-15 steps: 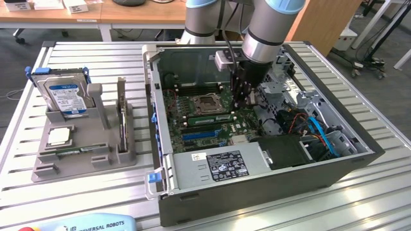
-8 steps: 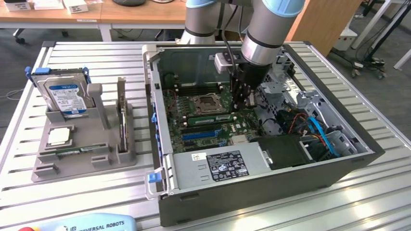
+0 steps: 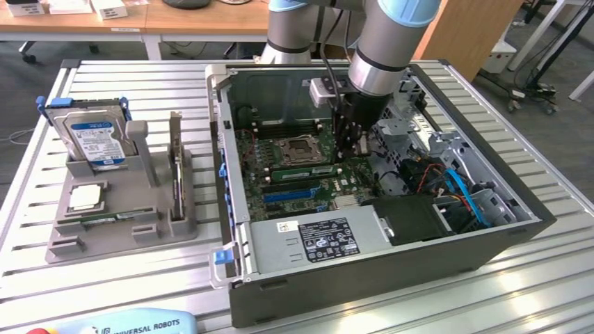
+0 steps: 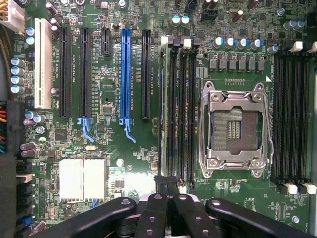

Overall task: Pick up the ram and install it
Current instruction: 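Press down the ram until it locks into place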

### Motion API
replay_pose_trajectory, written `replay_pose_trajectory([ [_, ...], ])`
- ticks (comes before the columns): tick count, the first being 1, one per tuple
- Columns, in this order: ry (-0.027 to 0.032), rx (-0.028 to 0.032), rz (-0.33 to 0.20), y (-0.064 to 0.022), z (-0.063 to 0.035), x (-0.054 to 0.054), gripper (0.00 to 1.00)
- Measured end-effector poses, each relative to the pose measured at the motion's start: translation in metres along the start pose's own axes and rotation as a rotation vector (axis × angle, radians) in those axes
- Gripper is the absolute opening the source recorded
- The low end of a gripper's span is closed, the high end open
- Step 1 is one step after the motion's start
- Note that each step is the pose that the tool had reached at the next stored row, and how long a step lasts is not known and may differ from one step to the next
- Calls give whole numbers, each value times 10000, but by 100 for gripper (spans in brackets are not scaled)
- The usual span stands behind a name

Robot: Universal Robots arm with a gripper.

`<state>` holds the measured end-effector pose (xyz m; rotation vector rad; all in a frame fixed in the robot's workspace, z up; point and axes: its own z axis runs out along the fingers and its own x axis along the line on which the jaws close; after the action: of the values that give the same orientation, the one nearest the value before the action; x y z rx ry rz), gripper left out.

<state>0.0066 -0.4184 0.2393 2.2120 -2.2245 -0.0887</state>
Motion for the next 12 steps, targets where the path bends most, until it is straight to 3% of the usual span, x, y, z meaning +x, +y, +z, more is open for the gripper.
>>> replay_pose_trajectory([
  [12, -4, 1, 0, -1, 37, -15, 10],
])
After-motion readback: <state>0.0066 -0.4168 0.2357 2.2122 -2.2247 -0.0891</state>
